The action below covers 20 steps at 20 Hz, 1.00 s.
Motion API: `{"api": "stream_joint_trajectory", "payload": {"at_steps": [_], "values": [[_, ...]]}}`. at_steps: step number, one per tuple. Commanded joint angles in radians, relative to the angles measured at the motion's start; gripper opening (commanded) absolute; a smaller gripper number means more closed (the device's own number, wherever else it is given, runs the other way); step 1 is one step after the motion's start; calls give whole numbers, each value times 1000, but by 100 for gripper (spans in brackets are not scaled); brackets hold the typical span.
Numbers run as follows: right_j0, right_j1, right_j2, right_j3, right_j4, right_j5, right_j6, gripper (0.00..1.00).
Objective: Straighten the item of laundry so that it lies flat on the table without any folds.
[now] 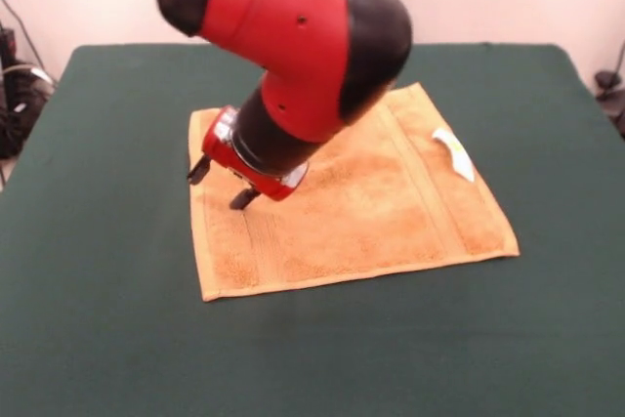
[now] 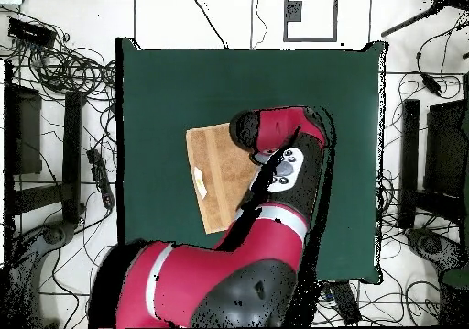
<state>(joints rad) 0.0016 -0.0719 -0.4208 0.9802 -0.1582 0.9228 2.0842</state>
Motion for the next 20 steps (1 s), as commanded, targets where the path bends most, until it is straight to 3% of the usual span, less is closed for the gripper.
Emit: {"api": "stream_joint_trajectory", "payload": {"at_steps": [1,11,20], "values": [[-65,-9,258,172,97,105,-87,100],[-193,-95,421,290,187,246,-129,100],[-225,-123,464,301,112,283,-169,100]]}}
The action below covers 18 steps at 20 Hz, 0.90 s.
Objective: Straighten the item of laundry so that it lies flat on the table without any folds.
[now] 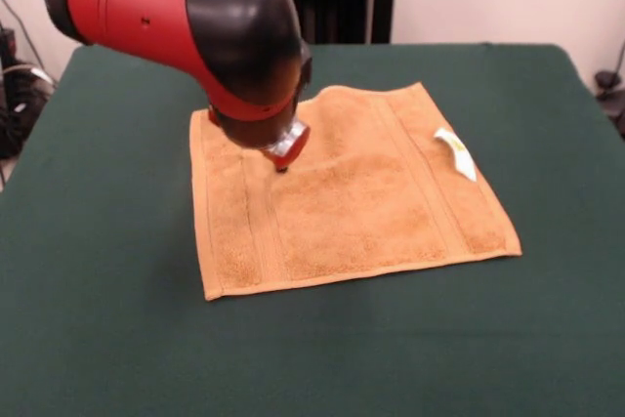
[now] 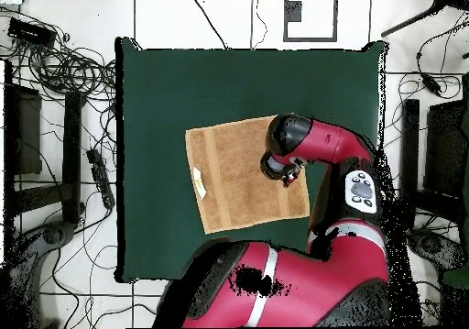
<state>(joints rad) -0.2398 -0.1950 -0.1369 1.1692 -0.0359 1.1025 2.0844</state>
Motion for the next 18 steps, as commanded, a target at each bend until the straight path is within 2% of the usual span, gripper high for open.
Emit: {"api": "stream_joint_trajectory", "payload": {"at_steps": [1,12,18], "values": [[15,11,180,99,-27,115,-180,100],[32,50,133,61,-200,155,-226,100],[30,-12,126,111,-247,172,-234,100]]}}
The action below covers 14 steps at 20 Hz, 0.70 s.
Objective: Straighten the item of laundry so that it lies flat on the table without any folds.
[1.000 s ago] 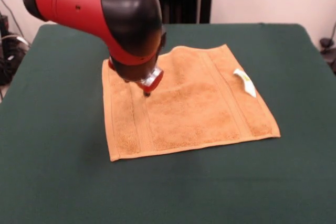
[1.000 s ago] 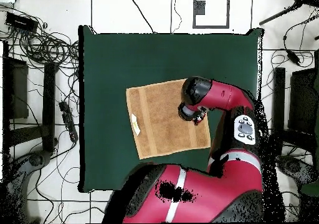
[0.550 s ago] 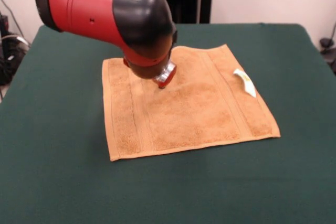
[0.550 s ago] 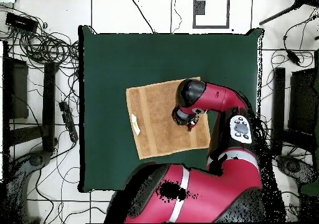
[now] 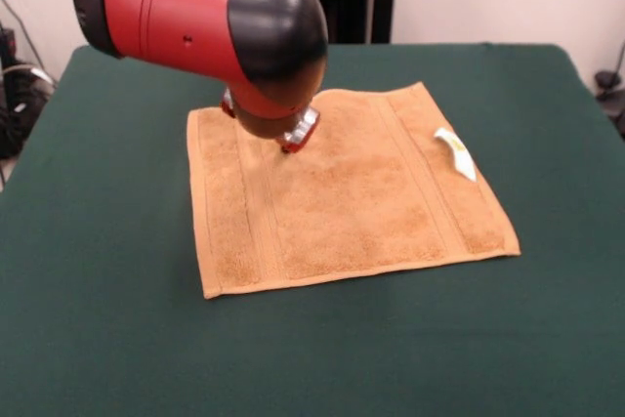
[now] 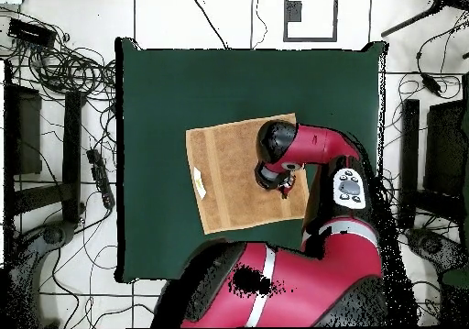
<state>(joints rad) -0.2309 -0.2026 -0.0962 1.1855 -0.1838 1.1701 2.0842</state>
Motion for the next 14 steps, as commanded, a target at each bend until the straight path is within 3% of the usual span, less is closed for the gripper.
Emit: {"api": "stream_joint_trajectory", "payload": {"at_steps": [1,14], "values": [[20,-8,86,100,-106,104,-232,100],[6,69,109,36,-180,109,-176,100]]}}
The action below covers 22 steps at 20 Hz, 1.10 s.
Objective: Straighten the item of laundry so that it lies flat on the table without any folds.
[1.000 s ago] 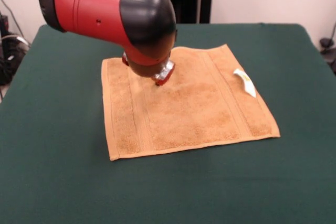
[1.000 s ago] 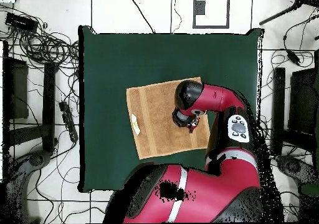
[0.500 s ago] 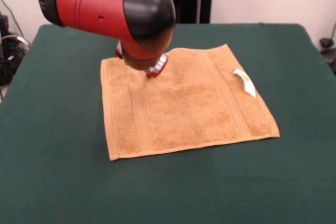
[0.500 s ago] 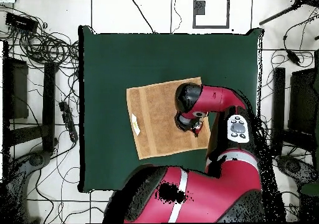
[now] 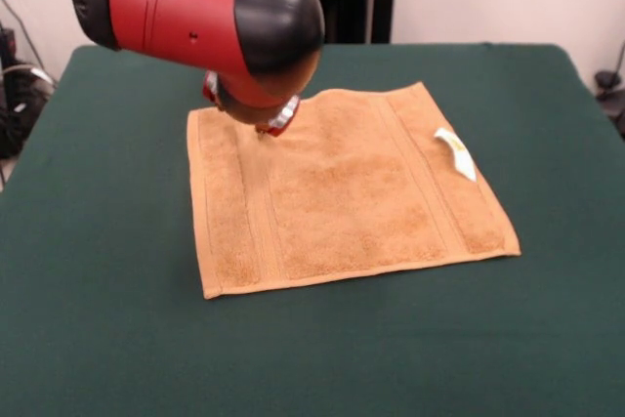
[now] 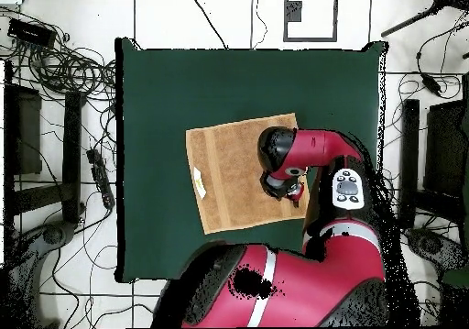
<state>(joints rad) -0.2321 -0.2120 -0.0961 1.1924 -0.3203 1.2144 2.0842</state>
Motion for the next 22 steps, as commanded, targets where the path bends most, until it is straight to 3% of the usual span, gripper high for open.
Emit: {"api": "stream_joint_trajectory", "payload": {"at_steps": [1,13,22], "values": [[5,87,111,28,-44,50,-165,100],[14,198,86,-41,-118,-127,-85,100],[24,226,71,-78,-160,-126,-72,100]]}}
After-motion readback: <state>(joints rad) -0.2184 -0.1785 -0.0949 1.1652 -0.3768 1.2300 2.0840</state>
